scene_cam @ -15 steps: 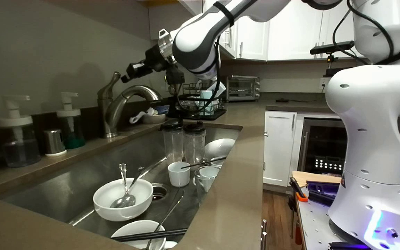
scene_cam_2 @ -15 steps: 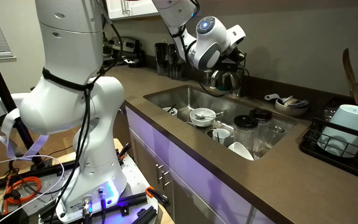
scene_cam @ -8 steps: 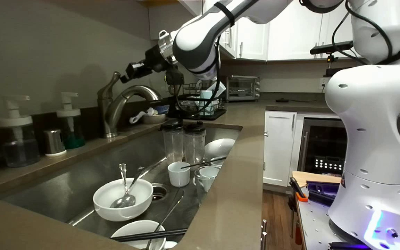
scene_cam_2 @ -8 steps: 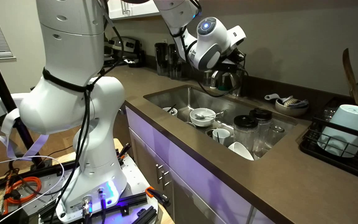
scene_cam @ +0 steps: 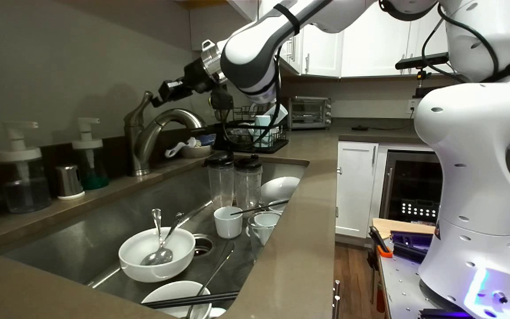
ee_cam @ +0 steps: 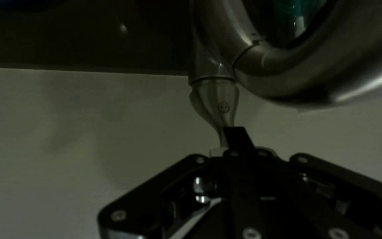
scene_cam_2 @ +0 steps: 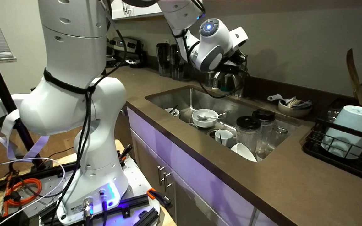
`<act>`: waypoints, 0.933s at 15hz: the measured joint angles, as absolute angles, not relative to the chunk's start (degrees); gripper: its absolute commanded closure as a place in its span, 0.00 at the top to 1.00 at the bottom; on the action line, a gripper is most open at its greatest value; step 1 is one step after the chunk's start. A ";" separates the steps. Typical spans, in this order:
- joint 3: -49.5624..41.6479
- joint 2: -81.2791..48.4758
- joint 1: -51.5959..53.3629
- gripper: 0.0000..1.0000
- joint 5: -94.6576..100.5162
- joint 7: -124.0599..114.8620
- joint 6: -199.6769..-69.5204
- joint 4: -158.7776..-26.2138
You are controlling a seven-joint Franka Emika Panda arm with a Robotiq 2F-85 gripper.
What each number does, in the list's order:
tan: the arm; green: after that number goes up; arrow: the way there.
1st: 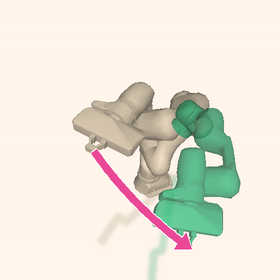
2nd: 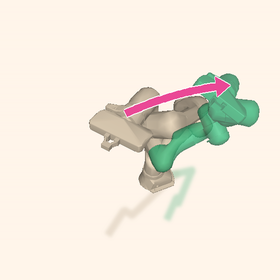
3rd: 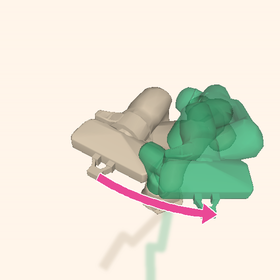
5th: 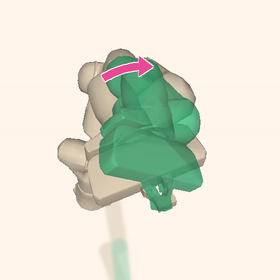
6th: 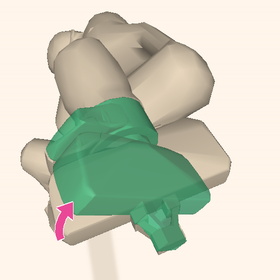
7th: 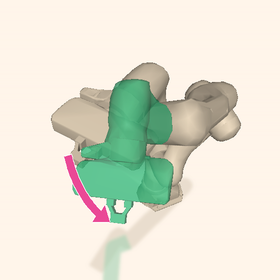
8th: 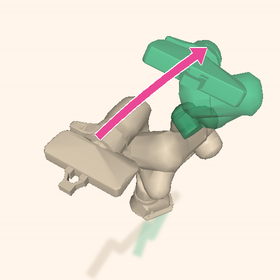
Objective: Open the faucet
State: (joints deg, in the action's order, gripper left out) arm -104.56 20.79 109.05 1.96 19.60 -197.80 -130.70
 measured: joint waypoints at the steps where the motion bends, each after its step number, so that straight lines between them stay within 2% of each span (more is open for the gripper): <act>1: -104.38 20.98 109.03 0.03 2.03 19.61 -197.80 -130.74; 14: -103.89 21.92 109.28 0.03 2.76 19.66 -197.80 -129.85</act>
State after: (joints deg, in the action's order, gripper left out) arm -103.89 21.92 109.28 2.76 19.66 -197.80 -129.85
